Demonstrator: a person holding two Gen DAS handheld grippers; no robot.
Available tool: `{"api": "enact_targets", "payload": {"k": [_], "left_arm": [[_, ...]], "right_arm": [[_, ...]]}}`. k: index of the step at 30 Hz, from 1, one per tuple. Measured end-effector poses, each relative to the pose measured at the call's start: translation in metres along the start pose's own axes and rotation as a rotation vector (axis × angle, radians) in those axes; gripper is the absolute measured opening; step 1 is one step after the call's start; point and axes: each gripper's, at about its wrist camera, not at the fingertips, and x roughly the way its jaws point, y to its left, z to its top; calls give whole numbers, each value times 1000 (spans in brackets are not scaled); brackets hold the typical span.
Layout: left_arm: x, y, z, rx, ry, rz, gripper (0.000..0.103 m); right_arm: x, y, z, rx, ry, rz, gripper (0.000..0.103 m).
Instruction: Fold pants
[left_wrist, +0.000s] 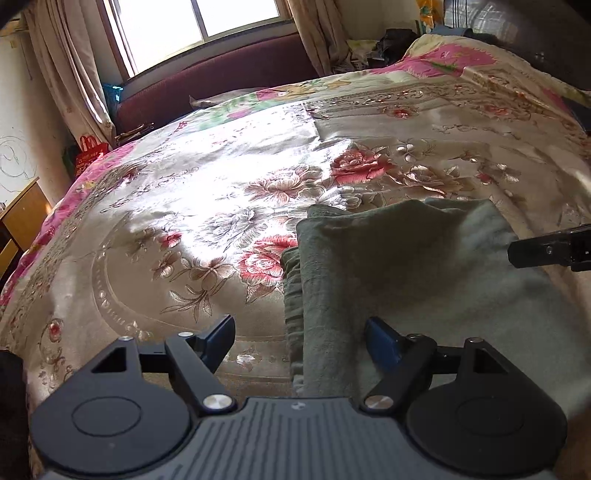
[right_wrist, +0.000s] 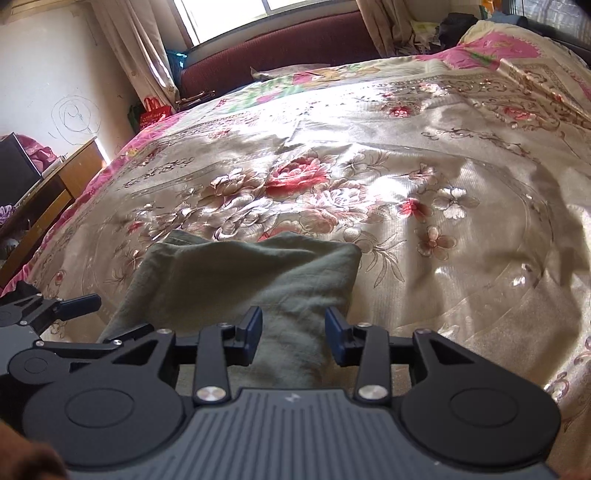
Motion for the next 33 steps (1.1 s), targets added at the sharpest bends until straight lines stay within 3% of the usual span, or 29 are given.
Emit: {"api": "enact_targets", "payload": {"k": [4,12,19,27,33], "left_arm": [[-2,-11,-18,46,31,31,92],[-32,-9,-30,40,12,51,92],[-62,-12,-43,9,-36,27,92],[-77,-21,-55,-50,-39,-49,103],[-86,-30,-64,-43,-49,-31,103]], "right_arm": [[0,-1,-18,1,59,-27,39],[-38,10,-35,-17,19,-45,39],[-59,28,-46,-47,-4,-36,39],[-80,46,-73,-76,2,0,39],[-87,51,-92,-86,23,-1,39]]}}
